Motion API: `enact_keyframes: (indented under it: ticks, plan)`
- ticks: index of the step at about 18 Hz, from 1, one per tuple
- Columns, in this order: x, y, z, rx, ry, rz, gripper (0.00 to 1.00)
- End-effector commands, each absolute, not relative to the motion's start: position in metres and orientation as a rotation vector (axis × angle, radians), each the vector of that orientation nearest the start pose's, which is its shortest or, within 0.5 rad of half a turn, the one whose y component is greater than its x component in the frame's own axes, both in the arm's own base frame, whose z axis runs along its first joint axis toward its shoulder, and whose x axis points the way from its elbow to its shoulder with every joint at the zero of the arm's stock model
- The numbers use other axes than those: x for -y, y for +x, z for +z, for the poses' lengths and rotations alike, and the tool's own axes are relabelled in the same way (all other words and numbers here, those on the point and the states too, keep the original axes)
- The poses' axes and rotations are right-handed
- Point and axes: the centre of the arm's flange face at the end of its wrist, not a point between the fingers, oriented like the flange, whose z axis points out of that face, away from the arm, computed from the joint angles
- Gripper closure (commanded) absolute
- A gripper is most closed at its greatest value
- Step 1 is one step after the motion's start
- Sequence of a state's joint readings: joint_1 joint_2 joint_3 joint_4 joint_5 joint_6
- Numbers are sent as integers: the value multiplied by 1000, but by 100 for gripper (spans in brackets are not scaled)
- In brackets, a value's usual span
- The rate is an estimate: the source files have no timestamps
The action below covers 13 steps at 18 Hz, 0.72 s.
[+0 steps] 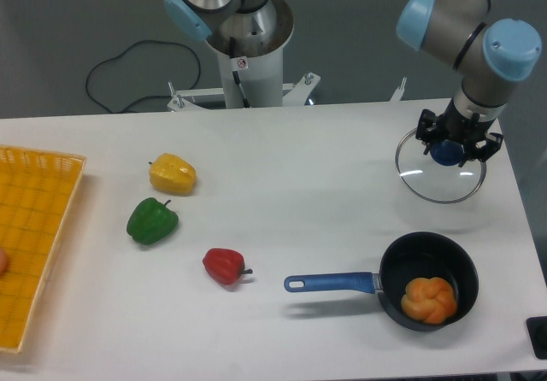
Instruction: Close the pot lid
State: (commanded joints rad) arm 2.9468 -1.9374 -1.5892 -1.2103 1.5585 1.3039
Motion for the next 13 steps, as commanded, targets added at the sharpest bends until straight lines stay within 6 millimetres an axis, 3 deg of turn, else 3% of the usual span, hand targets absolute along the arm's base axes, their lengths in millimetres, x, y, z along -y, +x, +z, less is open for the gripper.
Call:
enact_keyframes:
  ticks: [6, 13]
  plan:
    - [-256, -581, 321, 103, -3127, -7, 57]
    - [-278, -580, 335, 51, -3128, -8, 57]
